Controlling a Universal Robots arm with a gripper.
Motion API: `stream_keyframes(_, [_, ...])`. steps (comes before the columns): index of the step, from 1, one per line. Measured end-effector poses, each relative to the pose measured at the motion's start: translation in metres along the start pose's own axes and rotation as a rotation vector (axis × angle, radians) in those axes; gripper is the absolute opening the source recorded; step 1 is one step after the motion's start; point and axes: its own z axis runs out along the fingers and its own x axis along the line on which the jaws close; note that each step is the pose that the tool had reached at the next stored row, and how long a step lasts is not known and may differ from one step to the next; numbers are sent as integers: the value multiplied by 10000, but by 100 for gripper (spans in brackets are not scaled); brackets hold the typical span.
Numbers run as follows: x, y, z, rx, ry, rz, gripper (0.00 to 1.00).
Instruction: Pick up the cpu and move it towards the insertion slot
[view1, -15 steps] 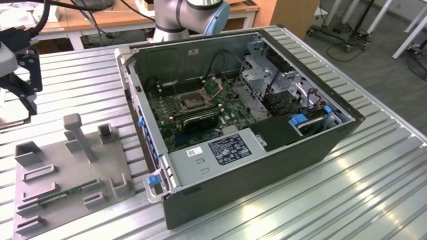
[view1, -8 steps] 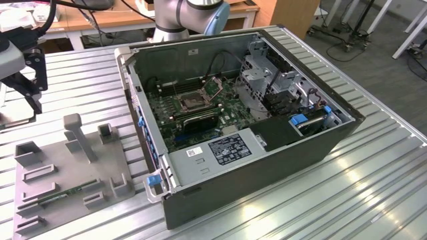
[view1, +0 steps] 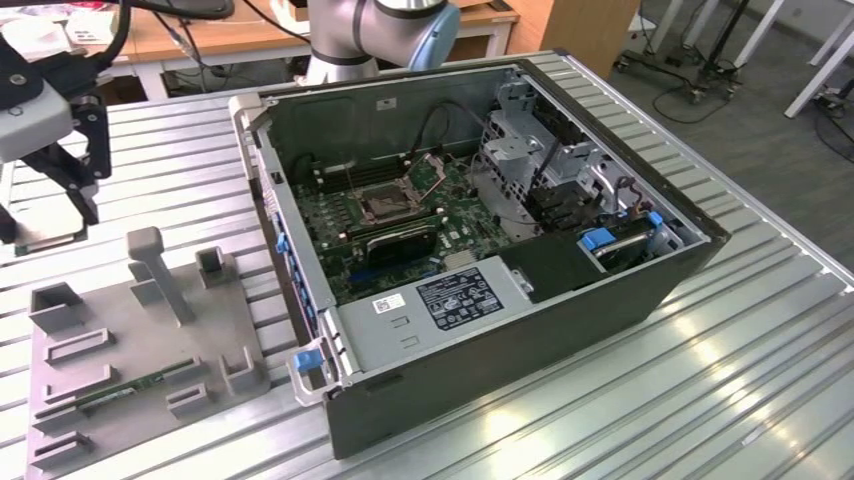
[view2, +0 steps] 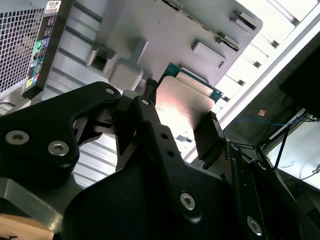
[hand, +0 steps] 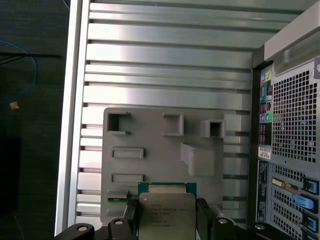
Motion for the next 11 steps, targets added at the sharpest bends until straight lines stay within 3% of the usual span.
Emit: stream_keyframes(11, [-114,-4,0,-1,0,0,55])
